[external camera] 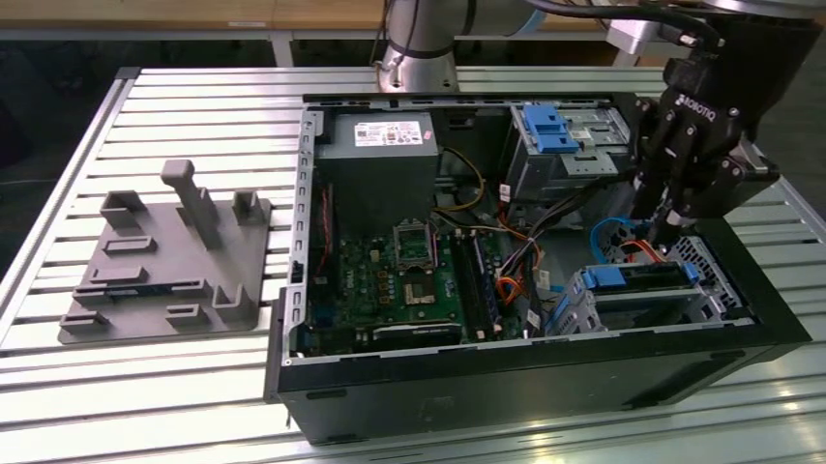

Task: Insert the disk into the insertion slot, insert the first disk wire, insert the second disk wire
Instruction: 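Insert the second disk wire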

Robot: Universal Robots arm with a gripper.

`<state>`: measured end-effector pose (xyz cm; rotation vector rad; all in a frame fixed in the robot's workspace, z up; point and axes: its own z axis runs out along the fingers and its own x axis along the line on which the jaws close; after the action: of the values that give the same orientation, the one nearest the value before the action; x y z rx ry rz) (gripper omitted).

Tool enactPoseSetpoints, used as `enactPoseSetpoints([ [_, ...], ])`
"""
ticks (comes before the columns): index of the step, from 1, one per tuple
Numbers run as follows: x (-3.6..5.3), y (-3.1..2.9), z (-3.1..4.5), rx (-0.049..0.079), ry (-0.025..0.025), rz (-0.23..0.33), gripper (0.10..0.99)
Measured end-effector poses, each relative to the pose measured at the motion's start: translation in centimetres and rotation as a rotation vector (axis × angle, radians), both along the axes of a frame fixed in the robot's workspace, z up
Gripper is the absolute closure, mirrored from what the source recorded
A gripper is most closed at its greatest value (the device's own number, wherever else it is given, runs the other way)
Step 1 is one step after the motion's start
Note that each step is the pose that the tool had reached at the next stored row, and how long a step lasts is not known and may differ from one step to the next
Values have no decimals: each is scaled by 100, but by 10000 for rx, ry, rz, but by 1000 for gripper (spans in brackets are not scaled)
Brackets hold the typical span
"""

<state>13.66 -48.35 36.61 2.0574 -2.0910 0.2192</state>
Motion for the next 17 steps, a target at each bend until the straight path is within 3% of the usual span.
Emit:
enactPoseSetpoints([
  [5, -7, 6, -27, -41, 9, 109, 671],
  [10, -14, 19, -41, -80, 11, 557, 671],
  [17, -22, 54, -58, -136, 12, 564, 671],
])
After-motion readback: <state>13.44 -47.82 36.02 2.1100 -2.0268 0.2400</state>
